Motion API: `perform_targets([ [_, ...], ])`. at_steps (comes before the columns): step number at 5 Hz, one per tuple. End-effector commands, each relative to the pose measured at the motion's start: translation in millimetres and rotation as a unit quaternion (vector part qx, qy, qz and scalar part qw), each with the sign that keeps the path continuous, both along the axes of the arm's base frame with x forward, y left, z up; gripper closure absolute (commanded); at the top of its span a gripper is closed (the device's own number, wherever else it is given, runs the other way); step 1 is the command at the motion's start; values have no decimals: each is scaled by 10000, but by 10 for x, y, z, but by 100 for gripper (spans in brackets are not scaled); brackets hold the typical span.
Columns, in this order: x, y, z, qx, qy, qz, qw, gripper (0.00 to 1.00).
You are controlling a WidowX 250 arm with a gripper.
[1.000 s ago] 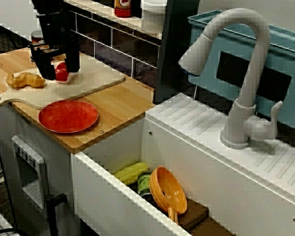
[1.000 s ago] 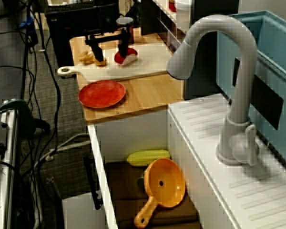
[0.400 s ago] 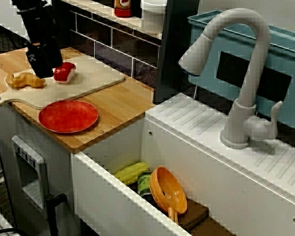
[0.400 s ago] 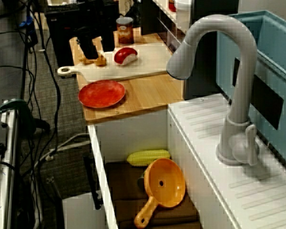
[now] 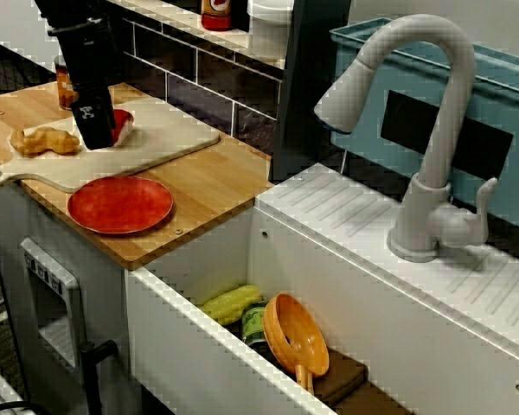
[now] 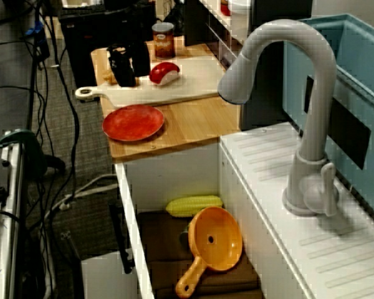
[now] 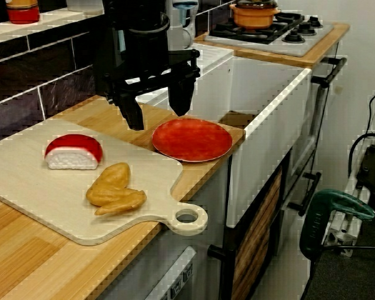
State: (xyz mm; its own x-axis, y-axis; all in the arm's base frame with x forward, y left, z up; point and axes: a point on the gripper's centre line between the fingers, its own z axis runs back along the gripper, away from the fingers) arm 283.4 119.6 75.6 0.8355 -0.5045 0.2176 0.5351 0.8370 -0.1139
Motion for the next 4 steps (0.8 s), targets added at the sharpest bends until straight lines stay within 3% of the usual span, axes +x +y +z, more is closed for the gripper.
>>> perform_targets([
  [1,178,-90,85,339,67,972,9947,0],
  [2,188,-41,81,42,471,1690,9845,0],
  [3,188,41,115,-112,730,2042,9761,0],
  [4,193,103,150,-84,706,2181,9733,0],
])
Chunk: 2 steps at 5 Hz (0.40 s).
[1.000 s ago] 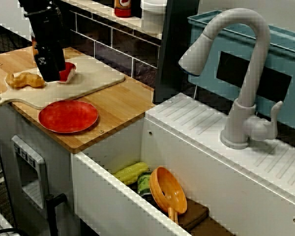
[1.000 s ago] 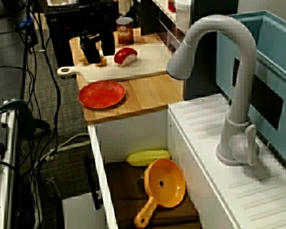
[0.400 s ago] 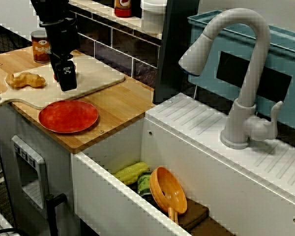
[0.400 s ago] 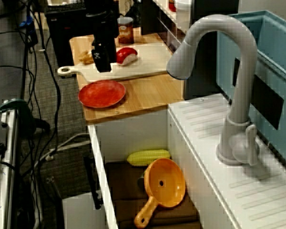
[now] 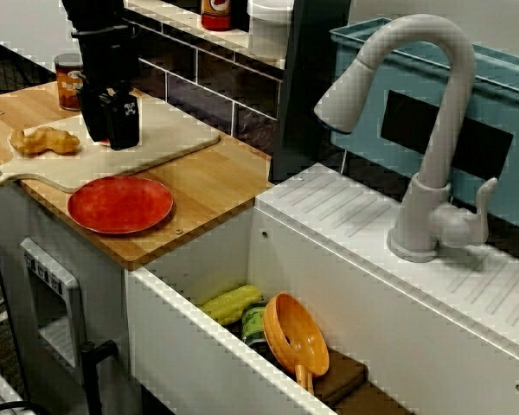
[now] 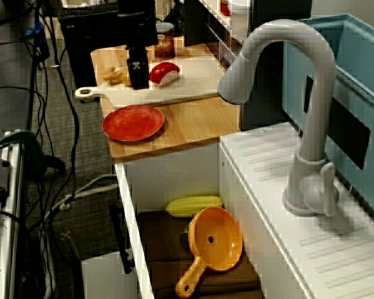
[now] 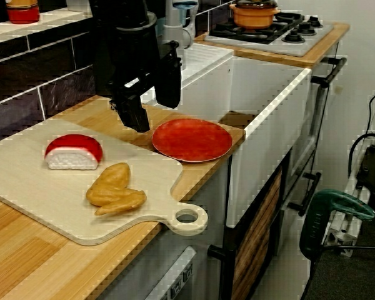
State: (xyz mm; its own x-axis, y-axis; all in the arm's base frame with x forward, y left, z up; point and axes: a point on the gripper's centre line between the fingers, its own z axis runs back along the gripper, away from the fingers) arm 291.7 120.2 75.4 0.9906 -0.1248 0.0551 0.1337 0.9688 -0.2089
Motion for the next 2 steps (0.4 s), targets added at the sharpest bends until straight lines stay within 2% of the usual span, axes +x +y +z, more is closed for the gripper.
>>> perform_targets([
  [1,123,164,161,263,-65,533,9982,0],
  [2,125,250,202,233,60,1083,9938,0],
])
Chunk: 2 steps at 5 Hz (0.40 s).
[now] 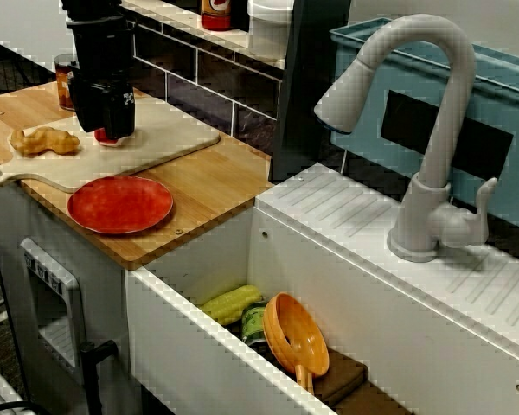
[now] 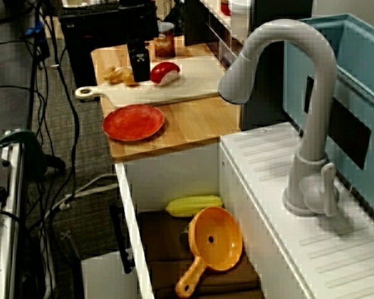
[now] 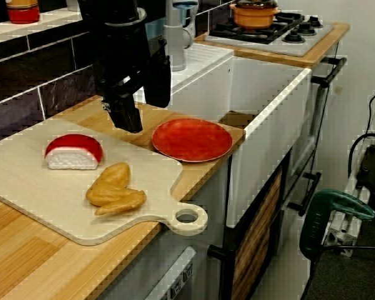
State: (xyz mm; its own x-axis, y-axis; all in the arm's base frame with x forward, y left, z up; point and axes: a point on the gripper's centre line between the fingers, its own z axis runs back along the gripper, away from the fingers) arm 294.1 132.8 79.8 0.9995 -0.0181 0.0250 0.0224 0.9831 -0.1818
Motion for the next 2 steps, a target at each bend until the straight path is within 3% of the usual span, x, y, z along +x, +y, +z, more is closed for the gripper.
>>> perform_targets([
  [1,129,193,182,61,-6,969,9953,0],
  [2,175,235,194,116,-17,1043,9945,0],
])
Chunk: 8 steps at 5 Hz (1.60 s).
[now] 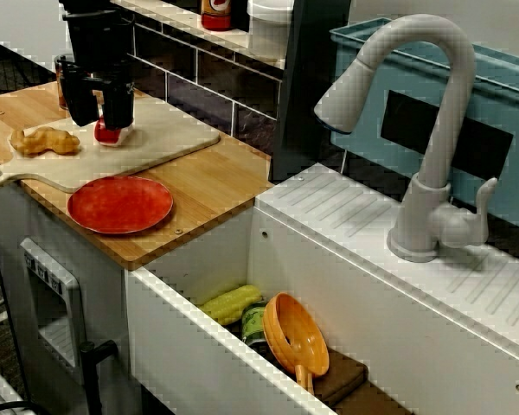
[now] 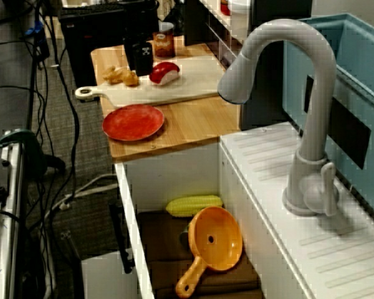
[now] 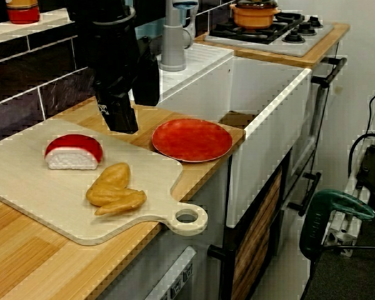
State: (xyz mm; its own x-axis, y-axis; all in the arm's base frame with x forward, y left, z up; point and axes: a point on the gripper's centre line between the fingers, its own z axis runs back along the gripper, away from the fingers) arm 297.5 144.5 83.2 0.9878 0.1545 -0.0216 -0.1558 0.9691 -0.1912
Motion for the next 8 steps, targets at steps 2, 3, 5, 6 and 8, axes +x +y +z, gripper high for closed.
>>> perform_targets([
  [2,183,166,225,488,-511,364,9968,0],
  [3,198,210,216,612,-645,398,9952,0],
  [5,273,280,193,820,-849,515,9917,0],
  [6,345,335,203,902,-894,566,9903,0],
  [8,331,407,242,1012,-1064,684,9868,0],
])
